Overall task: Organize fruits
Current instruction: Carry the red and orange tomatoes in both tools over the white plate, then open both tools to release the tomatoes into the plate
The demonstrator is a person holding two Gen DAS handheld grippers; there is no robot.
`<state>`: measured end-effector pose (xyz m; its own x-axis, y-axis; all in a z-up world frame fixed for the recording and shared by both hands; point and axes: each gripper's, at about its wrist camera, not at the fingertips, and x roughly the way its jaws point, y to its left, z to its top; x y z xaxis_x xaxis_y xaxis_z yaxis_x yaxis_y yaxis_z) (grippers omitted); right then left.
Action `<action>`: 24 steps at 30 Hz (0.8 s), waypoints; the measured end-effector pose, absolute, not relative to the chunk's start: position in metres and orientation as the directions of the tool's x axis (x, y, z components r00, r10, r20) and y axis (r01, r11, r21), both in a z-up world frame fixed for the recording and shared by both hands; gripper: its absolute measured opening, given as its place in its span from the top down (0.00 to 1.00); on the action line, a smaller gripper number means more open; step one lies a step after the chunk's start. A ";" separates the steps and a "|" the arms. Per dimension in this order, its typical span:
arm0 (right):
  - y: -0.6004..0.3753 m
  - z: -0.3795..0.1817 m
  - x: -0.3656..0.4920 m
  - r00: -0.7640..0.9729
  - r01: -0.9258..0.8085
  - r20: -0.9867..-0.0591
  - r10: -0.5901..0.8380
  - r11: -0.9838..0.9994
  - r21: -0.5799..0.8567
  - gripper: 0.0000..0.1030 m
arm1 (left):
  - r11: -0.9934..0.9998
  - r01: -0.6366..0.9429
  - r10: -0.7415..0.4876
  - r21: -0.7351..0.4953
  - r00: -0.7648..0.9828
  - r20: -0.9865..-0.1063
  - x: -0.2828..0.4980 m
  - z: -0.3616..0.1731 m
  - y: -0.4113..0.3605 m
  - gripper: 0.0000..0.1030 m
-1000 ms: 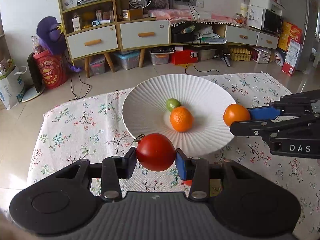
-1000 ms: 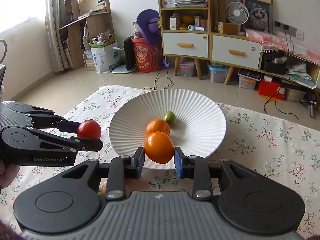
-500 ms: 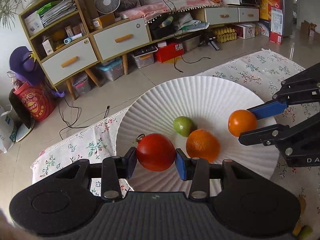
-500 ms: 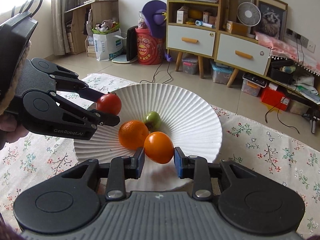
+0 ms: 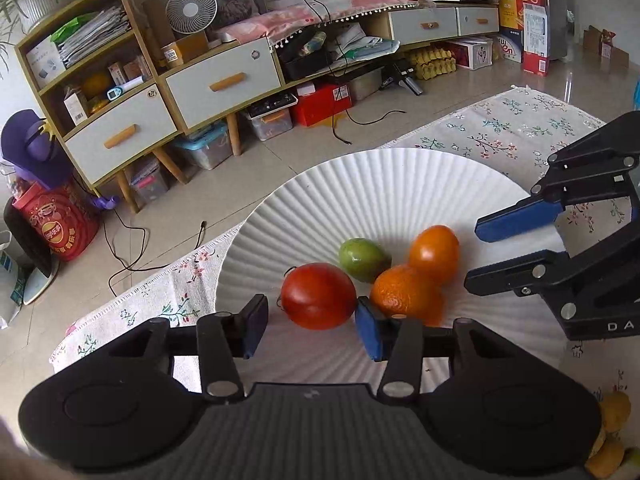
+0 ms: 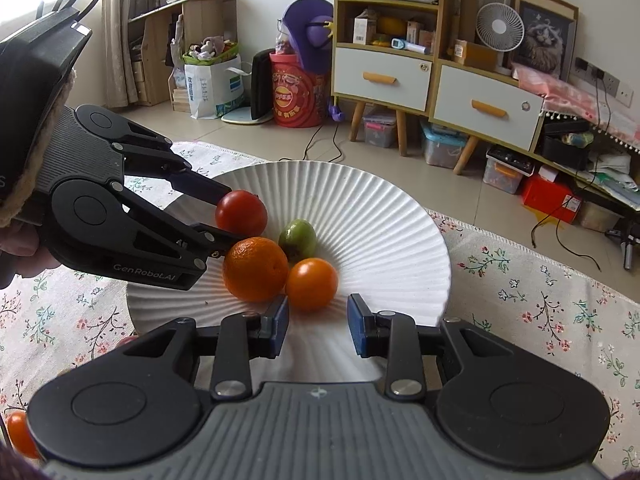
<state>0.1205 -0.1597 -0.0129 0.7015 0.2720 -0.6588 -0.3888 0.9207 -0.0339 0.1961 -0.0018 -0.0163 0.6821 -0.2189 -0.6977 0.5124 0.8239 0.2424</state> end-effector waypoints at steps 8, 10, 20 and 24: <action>-0.164 -0.002 0.108 0.696 -0.376 -0.668 0.264 0.926 -0.025 0.53 | 0.872 0.449 -0.207 0.193 0.697 -0.687 0.181 -0.003 0.015 0.38; -0.163 0.003 0.102 0.700 -0.376 -0.662 0.267 0.926 -0.024 0.47 | 0.891 0.422 -0.205 0.167 0.704 -0.680 0.175 0.002 0.020 0.34; -0.162 0.019 0.081 0.706 -0.329 -0.665 0.243 0.944 -0.004 0.28 | 0.935 0.338 -0.183 0.104 0.714 -0.675 0.137 0.019 0.034 0.21; -0.162 0.022 0.074 0.708 -0.303 -0.668 0.229 0.953 0.006 0.23 | 0.948 0.304 -0.161 0.094 0.712 -0.683 0.123 0.021 0.038 0.17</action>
